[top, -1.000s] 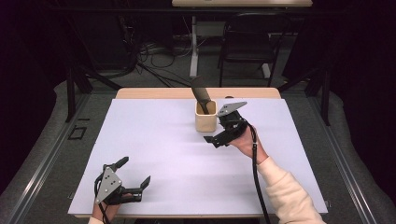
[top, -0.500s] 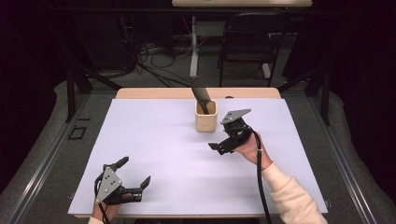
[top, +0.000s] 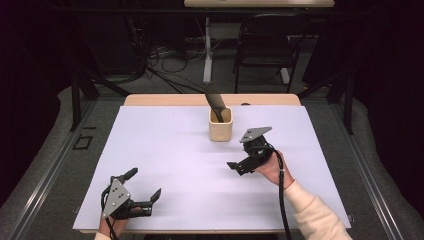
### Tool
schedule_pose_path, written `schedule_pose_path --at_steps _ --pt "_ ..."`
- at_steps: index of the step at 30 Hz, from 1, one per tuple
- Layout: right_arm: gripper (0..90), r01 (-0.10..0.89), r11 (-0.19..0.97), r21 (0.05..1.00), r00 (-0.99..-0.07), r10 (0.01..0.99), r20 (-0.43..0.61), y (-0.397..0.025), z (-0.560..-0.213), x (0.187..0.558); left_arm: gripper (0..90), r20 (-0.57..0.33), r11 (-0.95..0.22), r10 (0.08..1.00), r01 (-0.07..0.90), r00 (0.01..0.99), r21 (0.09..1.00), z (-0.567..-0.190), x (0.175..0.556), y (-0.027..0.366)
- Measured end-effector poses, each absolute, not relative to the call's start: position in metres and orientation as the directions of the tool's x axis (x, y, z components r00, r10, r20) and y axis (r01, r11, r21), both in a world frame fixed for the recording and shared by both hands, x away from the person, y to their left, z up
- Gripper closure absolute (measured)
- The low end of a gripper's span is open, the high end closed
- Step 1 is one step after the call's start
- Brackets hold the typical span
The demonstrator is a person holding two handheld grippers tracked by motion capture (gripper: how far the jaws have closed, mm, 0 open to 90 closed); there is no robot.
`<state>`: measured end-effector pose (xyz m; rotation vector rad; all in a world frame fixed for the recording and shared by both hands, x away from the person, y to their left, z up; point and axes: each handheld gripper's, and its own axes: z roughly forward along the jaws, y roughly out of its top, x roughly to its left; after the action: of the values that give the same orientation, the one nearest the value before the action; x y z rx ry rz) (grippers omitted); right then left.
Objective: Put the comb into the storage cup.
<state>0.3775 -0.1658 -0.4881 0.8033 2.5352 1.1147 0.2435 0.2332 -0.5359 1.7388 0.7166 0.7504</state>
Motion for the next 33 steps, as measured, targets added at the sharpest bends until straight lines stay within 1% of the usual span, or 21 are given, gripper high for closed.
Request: schedule_pose_path --at_steps 33 --pt "0.0 0.378 0.563 0.735 -0.817 0.576 -0.021 -0.188 -0.506 0.337 1.7 0.140 -0.261 0.770 0.106 0.622 0.959 -0.536 0.244 0.233"
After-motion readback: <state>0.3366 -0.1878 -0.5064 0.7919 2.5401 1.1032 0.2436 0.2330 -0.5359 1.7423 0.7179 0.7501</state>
